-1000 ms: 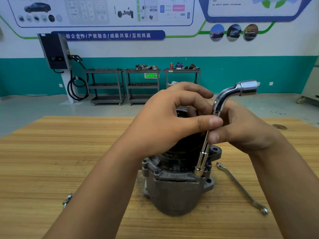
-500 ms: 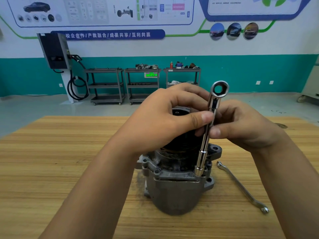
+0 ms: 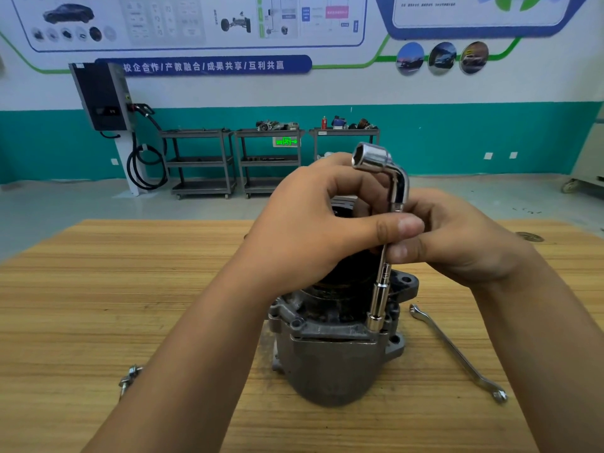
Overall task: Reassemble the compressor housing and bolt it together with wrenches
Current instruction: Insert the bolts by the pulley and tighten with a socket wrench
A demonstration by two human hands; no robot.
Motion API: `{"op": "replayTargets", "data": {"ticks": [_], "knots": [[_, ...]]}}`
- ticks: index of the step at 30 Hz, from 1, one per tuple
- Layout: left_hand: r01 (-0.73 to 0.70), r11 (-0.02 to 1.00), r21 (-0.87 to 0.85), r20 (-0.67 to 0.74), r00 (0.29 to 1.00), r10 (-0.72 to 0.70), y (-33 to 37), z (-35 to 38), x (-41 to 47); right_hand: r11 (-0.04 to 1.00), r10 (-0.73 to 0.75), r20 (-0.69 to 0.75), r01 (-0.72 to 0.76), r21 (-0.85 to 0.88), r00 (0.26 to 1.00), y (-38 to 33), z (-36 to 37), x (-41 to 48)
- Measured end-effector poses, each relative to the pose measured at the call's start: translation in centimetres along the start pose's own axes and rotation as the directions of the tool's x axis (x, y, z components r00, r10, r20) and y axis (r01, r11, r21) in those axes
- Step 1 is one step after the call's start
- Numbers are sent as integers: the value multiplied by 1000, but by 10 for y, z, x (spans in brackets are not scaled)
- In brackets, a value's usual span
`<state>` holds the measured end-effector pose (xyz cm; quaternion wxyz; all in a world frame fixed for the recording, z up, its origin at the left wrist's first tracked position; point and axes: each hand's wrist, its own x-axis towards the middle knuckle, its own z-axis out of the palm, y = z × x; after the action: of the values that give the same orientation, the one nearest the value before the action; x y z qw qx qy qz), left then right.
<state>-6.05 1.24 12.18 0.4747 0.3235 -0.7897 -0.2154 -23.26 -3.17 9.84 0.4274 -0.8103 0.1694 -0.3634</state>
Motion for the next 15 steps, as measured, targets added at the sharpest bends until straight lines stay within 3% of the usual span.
{"op": "replayTargets", "data": {"ticks": [7,12,15], "knots": [[-26,1000,1,-7,1000,26,1,0,-2,1000,17,-14,-16,9,1000,-2,0,0],[-91,961,-263,-194,980,40,9,6,-4,999,-14,25,13,36,1000,-4,2,1],[-71,912,-404,-227,974,-24,10,11,-4,999,-17,35,15,50,999,-4,2,1]]}}
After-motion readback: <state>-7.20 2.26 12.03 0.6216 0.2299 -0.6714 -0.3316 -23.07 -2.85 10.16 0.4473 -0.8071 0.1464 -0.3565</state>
